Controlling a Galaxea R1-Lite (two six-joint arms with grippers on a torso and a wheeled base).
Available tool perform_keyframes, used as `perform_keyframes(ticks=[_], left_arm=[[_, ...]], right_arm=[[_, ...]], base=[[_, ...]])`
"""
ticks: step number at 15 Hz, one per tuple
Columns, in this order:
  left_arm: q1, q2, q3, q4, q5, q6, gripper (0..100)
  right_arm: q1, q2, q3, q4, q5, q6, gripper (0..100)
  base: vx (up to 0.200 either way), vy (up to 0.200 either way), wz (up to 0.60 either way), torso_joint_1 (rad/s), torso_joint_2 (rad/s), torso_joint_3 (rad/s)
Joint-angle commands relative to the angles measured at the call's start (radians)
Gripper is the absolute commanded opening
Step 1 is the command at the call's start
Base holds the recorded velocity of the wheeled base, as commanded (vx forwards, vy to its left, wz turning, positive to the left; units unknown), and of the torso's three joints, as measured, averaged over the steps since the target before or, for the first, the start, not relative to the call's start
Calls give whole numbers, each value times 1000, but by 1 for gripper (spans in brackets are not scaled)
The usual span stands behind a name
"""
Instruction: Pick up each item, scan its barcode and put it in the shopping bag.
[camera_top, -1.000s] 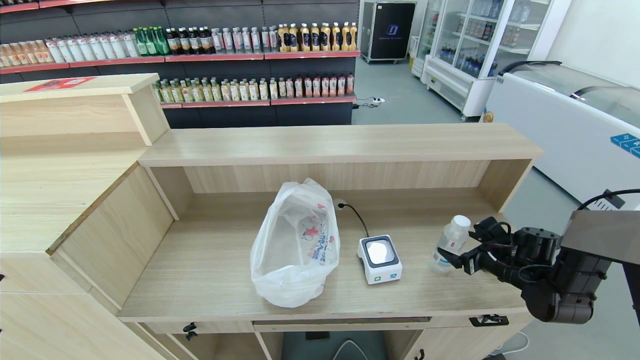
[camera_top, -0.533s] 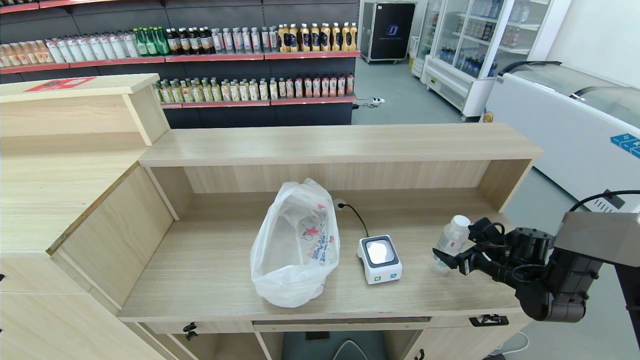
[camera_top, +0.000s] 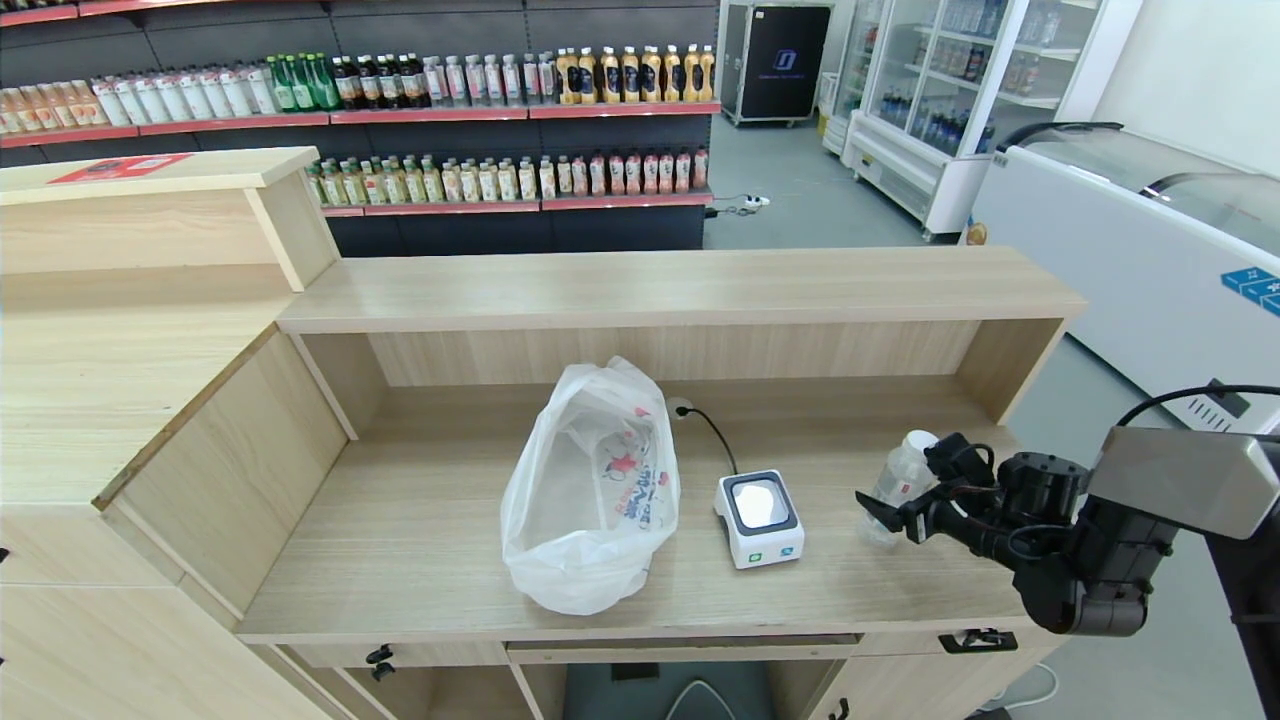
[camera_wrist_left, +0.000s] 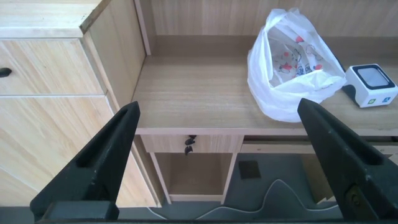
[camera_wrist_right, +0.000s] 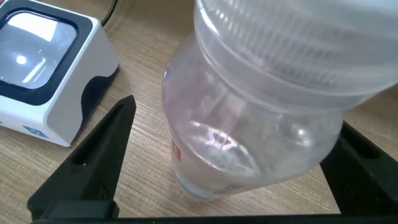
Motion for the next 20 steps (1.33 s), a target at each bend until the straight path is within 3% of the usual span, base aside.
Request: perform_keyframes(ticks=[1, 2, 3, 11, 15, 20], left_arm=[[0, 0, 1, 0, 1, 0, 100], [0, 0, 1, 0, 1, 0, 100], [0, 0, 1, 0, 1, 0, 100], [0, 0, 0, 0, 1, 0, 100], [0, 0, 0, 0, 1, 0, 100], [0, 0, 0, 0, 1, 0, 100]], right_arm=[[5, 17, -6, -1, 1, 0, 100], [13, 25, -10, -2, 7, 0, 100], [16, 28, -12, -1, 30, 0, 0], [16, 19, -30, 15, 37, 0, 0], [15, -84, 22, 35, 35, 148, 0], [13, -590, 54, 470, 47, 429, 0]], base=[[0, 0, 0, 0, 0, 0], [0, 0, 0, 0, 0, 0], [0, 0, 0, 0, 0, 0], [0, 0, 0, 0, 0, 0], [0, 0, 0, 0, 0, 0], [0, 0, 0, 0, 0, 0]])
